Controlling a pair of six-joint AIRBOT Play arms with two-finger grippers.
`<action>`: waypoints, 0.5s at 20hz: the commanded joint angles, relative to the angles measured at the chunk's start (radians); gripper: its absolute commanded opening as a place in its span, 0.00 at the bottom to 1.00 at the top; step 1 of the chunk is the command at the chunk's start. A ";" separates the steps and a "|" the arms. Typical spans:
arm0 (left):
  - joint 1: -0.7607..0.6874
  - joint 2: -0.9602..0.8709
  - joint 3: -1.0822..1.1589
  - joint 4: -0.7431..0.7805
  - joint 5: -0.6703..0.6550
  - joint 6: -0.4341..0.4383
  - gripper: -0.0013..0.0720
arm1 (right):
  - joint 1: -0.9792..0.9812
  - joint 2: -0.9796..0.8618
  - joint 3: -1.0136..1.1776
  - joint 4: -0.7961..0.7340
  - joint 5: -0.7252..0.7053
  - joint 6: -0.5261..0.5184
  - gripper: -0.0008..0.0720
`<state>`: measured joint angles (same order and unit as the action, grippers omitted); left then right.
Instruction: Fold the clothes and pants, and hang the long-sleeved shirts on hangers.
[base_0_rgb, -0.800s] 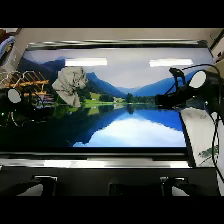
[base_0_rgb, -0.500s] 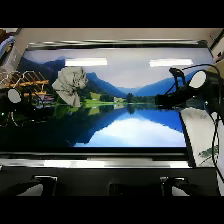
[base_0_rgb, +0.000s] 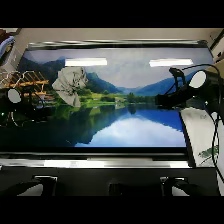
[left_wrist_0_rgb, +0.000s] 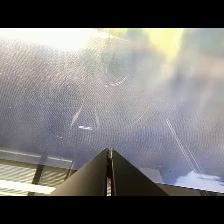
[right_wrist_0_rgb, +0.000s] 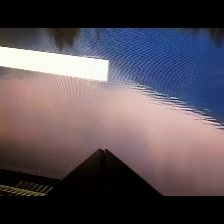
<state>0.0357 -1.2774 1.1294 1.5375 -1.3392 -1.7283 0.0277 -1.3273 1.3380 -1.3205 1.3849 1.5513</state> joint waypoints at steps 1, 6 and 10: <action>0.000 -0.001 0.000 0.000 0.001 0.000 0.04 | 0.000 0.000 0.001 0.000 0.000 0.000 0.07; 0.000 -0.001 0.000 0.000 0.002 0.000 0.04 | 0.001 0.000 0.001 0.000 -0.006 0.000 0.07; 0.000 -0.001 0.000 0.000 0.002 0.000 0.04 | 0.001 0.000 0.001 0.000 -0.006 0.000 0.07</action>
<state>0.0357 -1.2774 1.1294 1.5375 -1.3369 -1.7279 0.0277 -1.3273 1.3380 -1.3209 1.3800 1.5513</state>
